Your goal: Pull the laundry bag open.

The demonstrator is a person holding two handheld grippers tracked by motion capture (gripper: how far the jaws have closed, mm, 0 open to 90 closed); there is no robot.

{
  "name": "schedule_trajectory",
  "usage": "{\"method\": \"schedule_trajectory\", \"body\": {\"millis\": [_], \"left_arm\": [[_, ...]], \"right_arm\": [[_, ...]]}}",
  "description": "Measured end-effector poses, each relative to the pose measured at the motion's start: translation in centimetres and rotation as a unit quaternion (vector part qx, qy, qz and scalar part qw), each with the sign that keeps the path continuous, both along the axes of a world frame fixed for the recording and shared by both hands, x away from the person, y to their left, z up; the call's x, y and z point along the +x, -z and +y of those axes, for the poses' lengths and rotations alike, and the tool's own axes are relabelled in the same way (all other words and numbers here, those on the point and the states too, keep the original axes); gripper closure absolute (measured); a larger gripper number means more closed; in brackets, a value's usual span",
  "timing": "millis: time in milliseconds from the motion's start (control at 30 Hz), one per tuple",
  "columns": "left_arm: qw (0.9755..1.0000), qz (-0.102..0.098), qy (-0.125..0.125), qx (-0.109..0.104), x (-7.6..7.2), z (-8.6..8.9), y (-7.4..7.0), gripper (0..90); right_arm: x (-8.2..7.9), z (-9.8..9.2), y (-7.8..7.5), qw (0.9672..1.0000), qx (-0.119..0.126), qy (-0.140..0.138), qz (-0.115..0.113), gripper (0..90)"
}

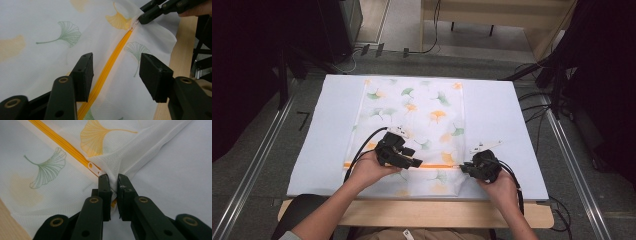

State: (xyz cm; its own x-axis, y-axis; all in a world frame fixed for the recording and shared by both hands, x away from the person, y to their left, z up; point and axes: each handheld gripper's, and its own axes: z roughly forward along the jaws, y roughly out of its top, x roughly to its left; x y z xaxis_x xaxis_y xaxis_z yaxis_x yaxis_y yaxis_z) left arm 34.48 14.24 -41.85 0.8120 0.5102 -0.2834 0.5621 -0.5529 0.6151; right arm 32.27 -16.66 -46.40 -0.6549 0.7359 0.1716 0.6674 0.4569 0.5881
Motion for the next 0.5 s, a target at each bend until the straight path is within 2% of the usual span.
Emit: {"method": "schedule_trajectory", "body": {"millis": [100,400,500], "left_arm": [[0.9999,-0.009,0.005,0.003,-0.2,-0.2,0.0,51.3],[0.9999,-0.003,0.015,-0.001,-0.9,-1.6,0.2,56.0],[0.9997,-0.002,0.023,-0.013,-1.1,-2.3,0.2,60.5]], "right_arm": [[0.0,-0.4,-0.3,1.0,0.01,0.0,0.001,84.7],[0.0,-0.8,-1.3,0.9995,0.032,-0.004,0.001,84.5],[0.0,-0.9,-1.5,0.9994,0.034,-0.008,-0.001,84.5]]}}
